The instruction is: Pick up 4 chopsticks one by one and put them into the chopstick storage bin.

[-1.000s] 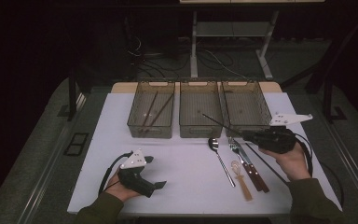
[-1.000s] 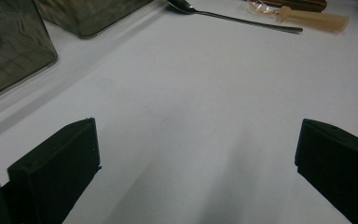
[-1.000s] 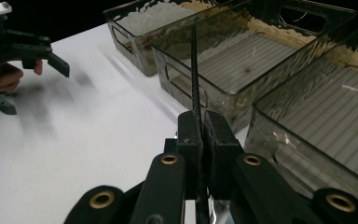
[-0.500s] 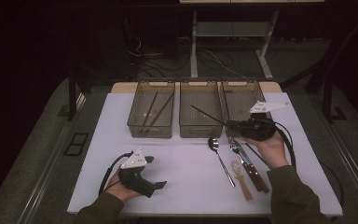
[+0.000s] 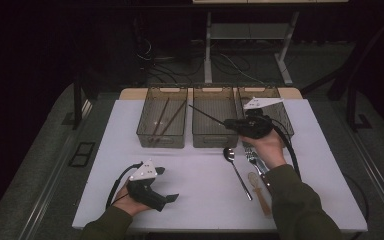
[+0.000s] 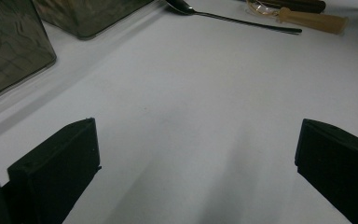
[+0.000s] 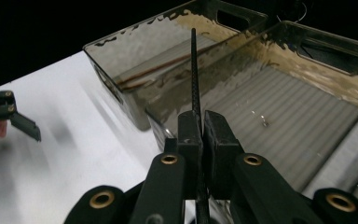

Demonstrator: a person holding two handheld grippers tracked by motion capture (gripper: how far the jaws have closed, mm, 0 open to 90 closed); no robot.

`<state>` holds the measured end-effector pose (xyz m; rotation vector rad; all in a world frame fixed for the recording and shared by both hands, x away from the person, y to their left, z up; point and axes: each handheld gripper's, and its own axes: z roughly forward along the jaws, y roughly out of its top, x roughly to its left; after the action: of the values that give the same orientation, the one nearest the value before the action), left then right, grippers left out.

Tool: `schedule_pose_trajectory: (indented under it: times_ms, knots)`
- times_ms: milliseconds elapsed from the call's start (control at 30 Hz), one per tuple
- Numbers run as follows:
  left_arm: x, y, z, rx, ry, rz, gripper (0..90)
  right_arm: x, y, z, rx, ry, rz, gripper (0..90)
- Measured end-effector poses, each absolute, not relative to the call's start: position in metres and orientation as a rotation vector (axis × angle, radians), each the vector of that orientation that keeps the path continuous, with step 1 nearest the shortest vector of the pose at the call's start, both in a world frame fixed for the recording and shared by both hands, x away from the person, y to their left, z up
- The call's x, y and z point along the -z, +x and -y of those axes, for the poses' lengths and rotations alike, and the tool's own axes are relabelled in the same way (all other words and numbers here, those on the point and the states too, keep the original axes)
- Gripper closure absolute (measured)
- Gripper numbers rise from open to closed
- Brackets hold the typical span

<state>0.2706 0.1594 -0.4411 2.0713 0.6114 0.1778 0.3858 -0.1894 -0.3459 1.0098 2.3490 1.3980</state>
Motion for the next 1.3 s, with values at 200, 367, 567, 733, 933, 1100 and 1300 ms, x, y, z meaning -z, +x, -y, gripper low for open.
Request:
schedule_pose_trajectory:
  times_ms: [200,367,567,733,933,1100,1300]
  knots:
    - [0.441,0.271,-0.158,-0.173,2.087,-0.598,0.0,0.346,0.399,0.167,-1.383,1.009,-2.347,85.8]
    - [0.441,0.271,-0.158,-0.173,2.081,-0.596,0.0,0.349,0.411,0.152,-1.372,1.033,-2.347,85.8]
    - [0.441,0.271,-0.158,-0.171,2.080,-0.594,0.0,0.348,0.423,0.134,-1.354,1.048,-2.343,85.8]
    - [0.441,0.270,-0.158,-0.179,2.084,-0.588,0.0,0.348,0.435,0.116,-1.335,1.050,-2.343,85.8]
    - [0.441,0.270,-0.158,-0.176,2.082,-0.585,0.0,0.355,0.449,0.094,-1.311,1.082,-2.352,85.8]
    - [0.441,0.270,-0.158,-0.175,2.079,-0.579,0.0,0.362,0.458,0.073,-1.274,1.094,-2.370,85.8]
    - [0.440,0.270,-0.159,-0.175,2.079,-0.575,0.0,0.368,0.469,0.048,-1.228,1.093,-2.390,85.7]
